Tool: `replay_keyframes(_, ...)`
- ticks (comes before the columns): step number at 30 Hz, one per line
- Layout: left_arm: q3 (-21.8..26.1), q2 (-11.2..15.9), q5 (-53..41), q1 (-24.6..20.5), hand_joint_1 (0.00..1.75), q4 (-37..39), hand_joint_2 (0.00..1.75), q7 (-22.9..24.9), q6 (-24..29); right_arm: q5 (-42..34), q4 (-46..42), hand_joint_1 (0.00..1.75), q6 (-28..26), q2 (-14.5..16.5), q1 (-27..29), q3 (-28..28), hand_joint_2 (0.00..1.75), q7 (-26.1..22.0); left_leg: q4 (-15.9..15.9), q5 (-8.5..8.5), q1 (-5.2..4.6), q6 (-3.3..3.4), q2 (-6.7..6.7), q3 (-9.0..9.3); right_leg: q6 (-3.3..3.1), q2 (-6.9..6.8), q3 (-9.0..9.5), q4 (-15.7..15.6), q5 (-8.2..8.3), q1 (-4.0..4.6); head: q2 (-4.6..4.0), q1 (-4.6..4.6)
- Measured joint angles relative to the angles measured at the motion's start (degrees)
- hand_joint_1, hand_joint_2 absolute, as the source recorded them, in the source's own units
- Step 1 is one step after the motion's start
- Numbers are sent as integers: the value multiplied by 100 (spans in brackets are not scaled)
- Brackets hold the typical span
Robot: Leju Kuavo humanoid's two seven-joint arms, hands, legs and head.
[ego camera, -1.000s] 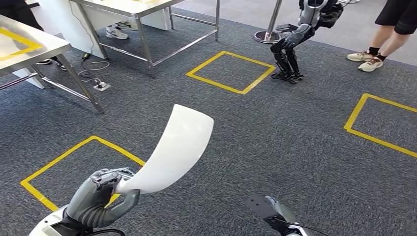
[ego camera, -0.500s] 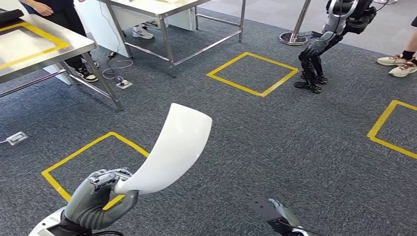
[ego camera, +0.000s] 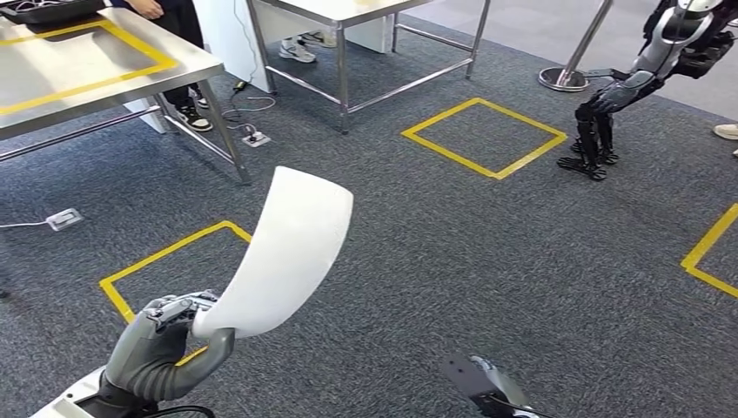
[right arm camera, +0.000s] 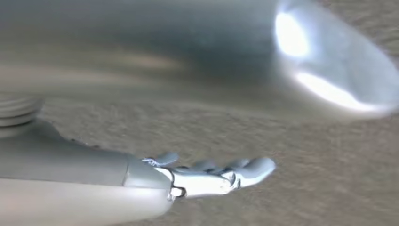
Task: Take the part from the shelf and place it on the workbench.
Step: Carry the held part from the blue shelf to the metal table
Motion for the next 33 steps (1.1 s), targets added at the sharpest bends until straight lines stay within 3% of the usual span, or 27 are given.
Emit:
replay_keyframes(2,1,-3,34,3,175,-1,175,-1,31,-9,1,0,2,3,16,1,0,11,1,4,1,31,-83,-7,27,151,-365,759,-367,-6,0,5)
replay_keyframes(3,1,-4,50,9,175,1,175,-1,44,-16,2,0,3,2,28,1,0,15,3,3,0,36,-134,-10,33,174,-543,1097,-481,-7,0,5)
replay_keyframes(4,1,-3,62,15,175,3,175,-2,56,-24,2,0,3,2,38,2,0,16,7,3,-2,37,-188,-11,33,181,-645,1262,-486,-6,0,5)
replay_keyframes(5,1,-3,73,17,175,4,175,-2,67,-32,2,0,3,2,44,3,0,16,13,2,-2,36,-240,-9,28,185,-636,1194,-376,-8,1,5)
replay_keyframes(6,1,-3,84,18,175,4,175,-2,77,-36,2,0,2,2,46,4,0,15,22,-1,-1,30,-292,-5,18,198,-514,906,-176,-11,1,5)
replay_keyframes(7,1,-3,96,18,175,3,175,-2,89,-42,2,0,-3,1,47,4,0,15,32,-6,0,20,-340,-3,4,251,-321,477,41,-18,2,5)
replay_keyframes(9,1,-4,122,17,175,-1,175,-2,109,-57,1,0,-19,0,45,5,0,13,55,-20,-12,-34,-426,-14,-27,356,-14,-195,293,-16,1,4)
replay_keyframes(12,1,-2,148,16,175,-6,175,-3,123,-83,-1,0,-37,1,39,5,0,14,36,-14,-10,-149,-501,-39,-110,339,47,-359,321,0,0,4)
replay_keyframes(14,1,3,154,10,175,-9,175,-4,125,-90,-2,0,-43,2,27,3,0,13,137,-90,-5,-218,-394,-84,-187,282,58,-390,345,-11,1,3)
replay_keyframes(16,1,5,154,-4,175,-9,175,-5,125,-91,-2,0,-48,2,26,1,0,13,639,-389,3,-271,-201,-307,-240,208,66,-412,353,-22,1,2)
replay_keyframes(18,-1,5,155,-9,175,-1,175,-7,125,-91,-2,0,-50,2,40,1,0,14,1377,-727,18,-310,-127,-663,-258,121,63,-410,343,-18,0,1)
replay_keyframes(19,-1,8,155,-7,175,4,175,-7,125,-91,-2,0,-49,2,45,1,0,14,1596,-774,24,-322,-120,-772,-259,75,64,-409,339,-18,0,1)
replay_keyframes(20,-1,10,155,-5,175,8,175,-7,125,-91,-2,0,-43,2,46,1,0,14,1604,-708,29,-326,-110,-776,-254,32,69,-406,334,-18,0,1)
replay_keyframes(21,-1,13,155,-4,175,10,175,-7,125,-91,-2,0,-36,3,43,1,0,14,1382,-546,33,-324,-89,-664,-245,-7,79,-405,328,-18,0,1)
replay_keyframes(23,-1,18,155,-8,175,10,175,-7,125,-91,-2,0,-21,6,33,1,0,14,593,-187,21,-290,51,-261,-210,-73,112,-401,305,-8,0,1)
replay_keyframes(25,-1,20,156,-14,175,7,175,-7,127,-91,-2,0,-17,7,19,2,0,13,103,-52,-3,-216,150,-30,-155,-125,133,-394,283,17,0,3)
replay_keyframes(28,-1,22,159,-13,175,3,175,-7,133,-91,-3,0,-1,8,-13,4,0,14,33,-41,-21,-93,57,-28,-47,-188,157,-395,266,10,1,5)
replay_keyframes(30,-1,20,163,-20,175,-2,175,-6,134,-91,-4,0,11,11,-35,8,0,14,3,-9,1,-16,-10,-6,21,-69,88,-192,115,-12,1,8)
replay_keyframes(33,-1,16,166,-26,175,5,175,-4,136,-95,-3,0,33,12,-29,11,0,22,-3,7,13,39,-113,-6,77,161,-421,874,-414,-25,1,14)
